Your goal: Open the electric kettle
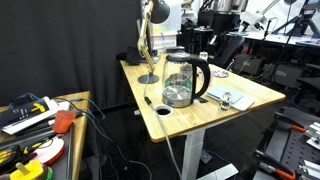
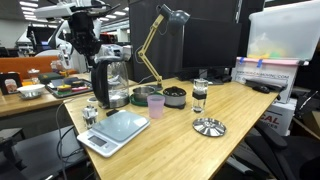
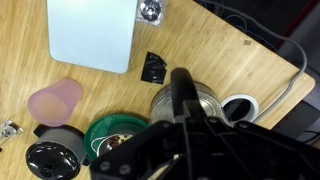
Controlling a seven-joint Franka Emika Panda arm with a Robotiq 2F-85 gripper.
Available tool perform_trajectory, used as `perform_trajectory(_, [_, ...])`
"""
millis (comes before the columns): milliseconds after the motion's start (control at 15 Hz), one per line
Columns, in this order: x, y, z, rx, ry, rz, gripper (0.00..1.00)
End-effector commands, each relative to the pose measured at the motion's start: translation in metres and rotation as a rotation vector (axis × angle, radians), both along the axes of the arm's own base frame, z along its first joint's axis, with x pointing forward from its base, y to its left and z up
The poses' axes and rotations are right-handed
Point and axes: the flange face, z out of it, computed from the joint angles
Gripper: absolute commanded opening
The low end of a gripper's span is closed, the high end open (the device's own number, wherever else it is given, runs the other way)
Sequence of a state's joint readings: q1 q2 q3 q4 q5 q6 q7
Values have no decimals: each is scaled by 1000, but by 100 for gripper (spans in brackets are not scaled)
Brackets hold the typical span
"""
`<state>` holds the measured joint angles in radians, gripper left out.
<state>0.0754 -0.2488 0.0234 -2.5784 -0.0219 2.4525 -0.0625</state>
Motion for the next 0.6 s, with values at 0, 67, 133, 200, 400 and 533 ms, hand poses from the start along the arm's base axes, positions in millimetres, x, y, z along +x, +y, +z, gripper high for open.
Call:
perform_trajectory(0, [13, 3, -1, 4, -6, -2, 0])
perform_trajectory(67, [15, 3, -1, 5, -6, -3, 0])
perform_trajectory(133, [15, 3, -2, 5, -2, -2, 0])
perform_trajectory(200, [14, 3, -4, 4, 3, -1, 0])
perform_trajectory(400, [11, 2, -13, 3, 28, -5, 0])
perform_trajectory(533, [8, 1, -22, 4, 43, -7, 0])
